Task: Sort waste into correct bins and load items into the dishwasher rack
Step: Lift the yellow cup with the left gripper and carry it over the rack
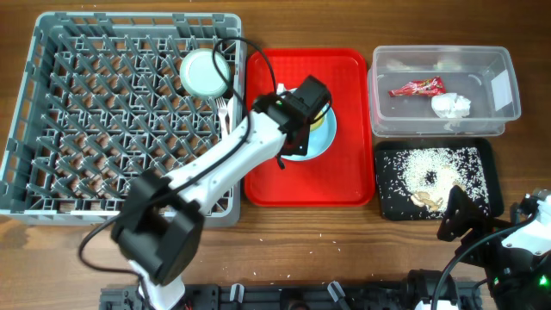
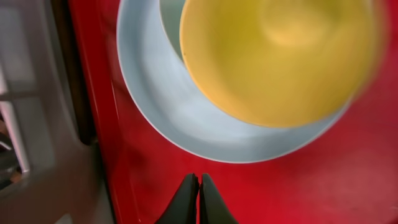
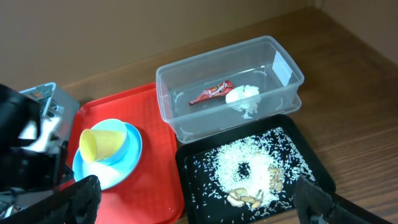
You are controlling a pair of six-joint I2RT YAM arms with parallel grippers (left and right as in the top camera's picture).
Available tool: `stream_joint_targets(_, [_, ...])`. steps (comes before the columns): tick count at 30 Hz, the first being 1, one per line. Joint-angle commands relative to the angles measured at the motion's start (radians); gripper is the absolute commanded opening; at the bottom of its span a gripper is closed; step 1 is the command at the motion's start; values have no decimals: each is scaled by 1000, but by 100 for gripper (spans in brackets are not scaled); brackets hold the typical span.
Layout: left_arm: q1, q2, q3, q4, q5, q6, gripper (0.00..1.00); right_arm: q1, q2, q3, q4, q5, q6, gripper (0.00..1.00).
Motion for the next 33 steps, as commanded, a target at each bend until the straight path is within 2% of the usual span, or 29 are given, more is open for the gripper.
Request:
stream_joint_targets(1, [-1,-114,-2,46,-9,-17,15,-2,-6,-2,2,6,11,100])
stream_joint_targets(3, [-3,-126,-2,72,6,-16,36,-2,-6,-2,2,6,11,100])
stream_joint_targets(4, [-3,-124,-3,91,21,-16,40,-2,-6,-2,2,6,11,100])
stream_joint_targets(7, [-3,-88,-3,169,35,16,37,-2,-6,-2,2,6,11,100])
stream_joint_targets(15, [41,77,-3,383,21,40,46,-2,-6,-2,2,6,11,100])
stream_joint_targets(18, [84,95,-3,408,62,40,39,-2,-6,-2,2,6,11,100])
stream_joint_targets(20, [98,95,-3,409,62,40,25,-2,-6,-2,2,6,11,100])
stream_joint_targets(22, [111,94,-2,419,61,40,4,-2,-6,-2,2,6,11,100])
stream_joint_targets(26, [123,39,5,425,63,40,4,-2,-6,-2,2,6,11,100])
stream_joint_targets(31, [125,-187,43,418,164,40,4,-2,-6,-2,2,6,11,100])
stream_joint_targets(32, [137,-239,48,406,209,40,4,-2,-6,-2,2,6,11,100])
stream_joint_targets(33, [197,-319,50,368,367,40,4,-2,-6,-2,2,6,11,100])
